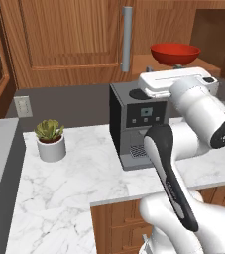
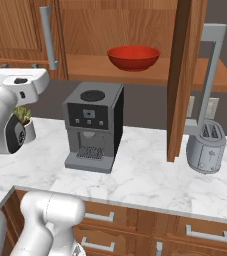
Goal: Move the bowls from the cabinet to the plates on the dining table.
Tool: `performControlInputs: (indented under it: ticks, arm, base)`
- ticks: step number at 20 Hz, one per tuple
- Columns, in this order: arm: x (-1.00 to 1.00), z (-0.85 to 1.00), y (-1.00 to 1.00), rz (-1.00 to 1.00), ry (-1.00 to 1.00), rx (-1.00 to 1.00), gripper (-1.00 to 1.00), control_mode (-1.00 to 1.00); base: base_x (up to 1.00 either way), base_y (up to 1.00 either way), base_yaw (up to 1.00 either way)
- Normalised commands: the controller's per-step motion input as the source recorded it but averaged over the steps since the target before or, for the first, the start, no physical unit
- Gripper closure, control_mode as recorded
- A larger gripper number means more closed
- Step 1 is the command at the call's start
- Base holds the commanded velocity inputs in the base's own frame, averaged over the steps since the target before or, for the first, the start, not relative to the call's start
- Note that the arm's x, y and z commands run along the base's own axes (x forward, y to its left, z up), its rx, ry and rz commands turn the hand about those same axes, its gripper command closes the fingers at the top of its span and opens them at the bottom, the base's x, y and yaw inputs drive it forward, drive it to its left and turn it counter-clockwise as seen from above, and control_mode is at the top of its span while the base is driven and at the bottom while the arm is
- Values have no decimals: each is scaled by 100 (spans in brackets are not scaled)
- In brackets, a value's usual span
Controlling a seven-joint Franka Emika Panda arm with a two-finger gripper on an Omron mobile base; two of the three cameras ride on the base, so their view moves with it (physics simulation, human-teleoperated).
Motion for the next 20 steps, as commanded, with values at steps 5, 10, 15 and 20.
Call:
performControlInputs:
  ticks: [5, 10, 15, 20]
  arm:
    - [32, -6, 9, 0, -2, 1, -100, -100]
    - [31, -7, 5, -1, -3, 1, -100, -100]
    - [37, -3, 1, -1, -2, 1, -100, -100]
    - [38, 0, 7, 0, -1, 1, -100, -100]
  base:
    - [0, 0, 0]
    - [0, 0, 0]
    - [0, 0, 0]
    - [0, 0, 0]
